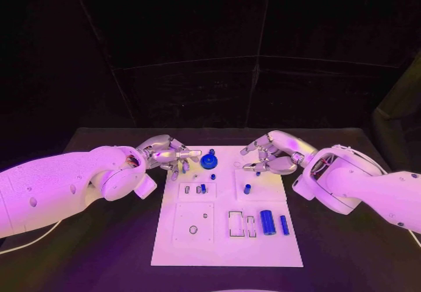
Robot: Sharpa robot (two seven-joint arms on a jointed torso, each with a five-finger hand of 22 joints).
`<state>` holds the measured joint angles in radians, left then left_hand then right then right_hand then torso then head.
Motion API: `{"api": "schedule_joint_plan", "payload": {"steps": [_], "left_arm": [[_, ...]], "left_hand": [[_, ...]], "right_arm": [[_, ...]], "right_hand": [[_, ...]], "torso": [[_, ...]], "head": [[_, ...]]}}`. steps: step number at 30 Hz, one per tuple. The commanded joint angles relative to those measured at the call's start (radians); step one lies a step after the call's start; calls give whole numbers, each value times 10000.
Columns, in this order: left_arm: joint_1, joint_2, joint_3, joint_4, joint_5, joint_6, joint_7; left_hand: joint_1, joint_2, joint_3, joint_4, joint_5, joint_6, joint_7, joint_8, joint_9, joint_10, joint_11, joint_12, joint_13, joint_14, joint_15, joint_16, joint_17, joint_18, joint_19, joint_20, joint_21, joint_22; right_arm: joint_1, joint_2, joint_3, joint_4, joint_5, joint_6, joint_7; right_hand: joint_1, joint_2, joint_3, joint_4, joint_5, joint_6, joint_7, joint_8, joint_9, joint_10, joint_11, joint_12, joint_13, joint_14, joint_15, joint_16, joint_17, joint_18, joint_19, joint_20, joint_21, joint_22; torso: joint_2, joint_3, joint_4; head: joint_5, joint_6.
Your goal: Assemble the parts on the task board
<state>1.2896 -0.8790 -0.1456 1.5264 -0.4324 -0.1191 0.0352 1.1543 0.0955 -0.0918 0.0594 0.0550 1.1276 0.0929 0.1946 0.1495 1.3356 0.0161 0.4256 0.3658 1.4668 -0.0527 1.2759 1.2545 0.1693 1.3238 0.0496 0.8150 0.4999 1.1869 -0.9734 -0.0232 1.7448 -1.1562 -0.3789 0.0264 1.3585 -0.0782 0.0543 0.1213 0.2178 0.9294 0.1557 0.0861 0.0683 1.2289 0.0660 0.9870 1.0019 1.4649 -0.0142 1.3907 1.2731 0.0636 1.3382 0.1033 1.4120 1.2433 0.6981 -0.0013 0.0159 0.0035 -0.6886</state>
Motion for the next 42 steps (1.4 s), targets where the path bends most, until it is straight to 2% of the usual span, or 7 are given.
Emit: {"api": "schedule_joint_plan", "payload": {"steps": [1,4,5,10,15,26,42], "left_arm": [[162,211,8,-130,-3048,1784,-2998],[298,545,7,-343,-3580,2085,-3916],[344,708,7,-447,-3744,2199,-4269],[434,1276,-8,-849,-4291,2592,-5012],[551,1773,-175,-1156,-4530,2761,-5287],[659,2559,-382,-1742,-4629,3170,-5485],[676,2971,-459,-2094,-4757,3586,-5558]], "left_hand": [[-133,52,-129,182,13,37,-159,373,272,-62,-129,784,675,786,-114,1517,1586,-485,845,-78,2317,2929],[-366,221,-404,584,-3,-259,-245,1098,860,-679,-167,2243,2018,925,-170,2498,2650,-834,1253,-159,4324,5535],[-429,204,-600,753,16,-517,-297,1589,1255,-841,-204,3448,3169,952,-205,2646,2815,-896,1215,-144,4767,6087],[-822,242,-1047,1235,-17,-805,-318,2330,1859,-723,-274,5025,4744,1015,-214,2868,3069,-1022,1313,-153,5433,7064],[-1061,37,-1502,1502,-69,-968,-365,2668,2165,-637,-331,5499,5189,1040,-258,2949,3163,-1099,1420,-201,5767,7576],[-1050,140,-1816,1694,-78,-1078,-474,3159,2623,-468,-413,6019,5694,1040,-344,2949,3163,-1146,1468,-277,5974,7897],[-804,265,-1853,1608,-71,-1264,-468,3347,2851,-534,-407,6052,5724,1040,-338,2949,3163,-1145,1437,-277,5990,7924]], "right_arm": [[104,-152,-2,-123,1324,115,293],[172,-276,-1,-270,1214,-1,116],[190,-306,-1,-303,1164,-22,48],[221,-326,-1,-372,1009,-37,-188],[231,-310,-1,-395,613,-213,-503],[234,-186,-1,-461,24,-396,-809],[234,-55,-1,-575,-40,-352,-878]], "right_hand": [[74,29,-23,-66,50,40,-39,76,14,-14,-28,-16,-7,371,41,-63,-22,116,-49,-7,-53,-24],[87,48,-61,-69,133,47,-43,96,13,-12,-33,-25,-34,366,34,-102,-66,124,-70,-15,-81,-65],[84,46,-73,-67,147,48,-44,100,13,-12,-34,-27,-39,360,33,-121,-93,127,-77,-16,-89,-78],[57,35,-125,-52,166,53,-47,115,13,-15,-36,-41,-66,346,30,-173,-161,142,-122,-20,-129,-148],[20,63,-174,-16,167,56,-51,132,13,-32,-38,-83,-123,325,27,-250,-261,160,-177,-24,-180,-235],[14,96,-267,23,247,51,-59,167,10,-156,-47,-289,-342,265,18,-450,-510,212,-338,-34,-331,-484],[11,98,-325,44,294,54,-65,191,10,-171,-52,-326,-393,250,12,-520,-583,226,-380,-39,-383,-557]], "torso": [[-135,47,-39],[-187,69,-37],[-206,80,-36],[-233,86,-36],[-246,87,-45],[-217,76,-43],[-205,66,-46]], "head": [[60,-27],[53,-11],[63,-21],[96,-85],[147,-192],[205,-258],[221,-380]]}}
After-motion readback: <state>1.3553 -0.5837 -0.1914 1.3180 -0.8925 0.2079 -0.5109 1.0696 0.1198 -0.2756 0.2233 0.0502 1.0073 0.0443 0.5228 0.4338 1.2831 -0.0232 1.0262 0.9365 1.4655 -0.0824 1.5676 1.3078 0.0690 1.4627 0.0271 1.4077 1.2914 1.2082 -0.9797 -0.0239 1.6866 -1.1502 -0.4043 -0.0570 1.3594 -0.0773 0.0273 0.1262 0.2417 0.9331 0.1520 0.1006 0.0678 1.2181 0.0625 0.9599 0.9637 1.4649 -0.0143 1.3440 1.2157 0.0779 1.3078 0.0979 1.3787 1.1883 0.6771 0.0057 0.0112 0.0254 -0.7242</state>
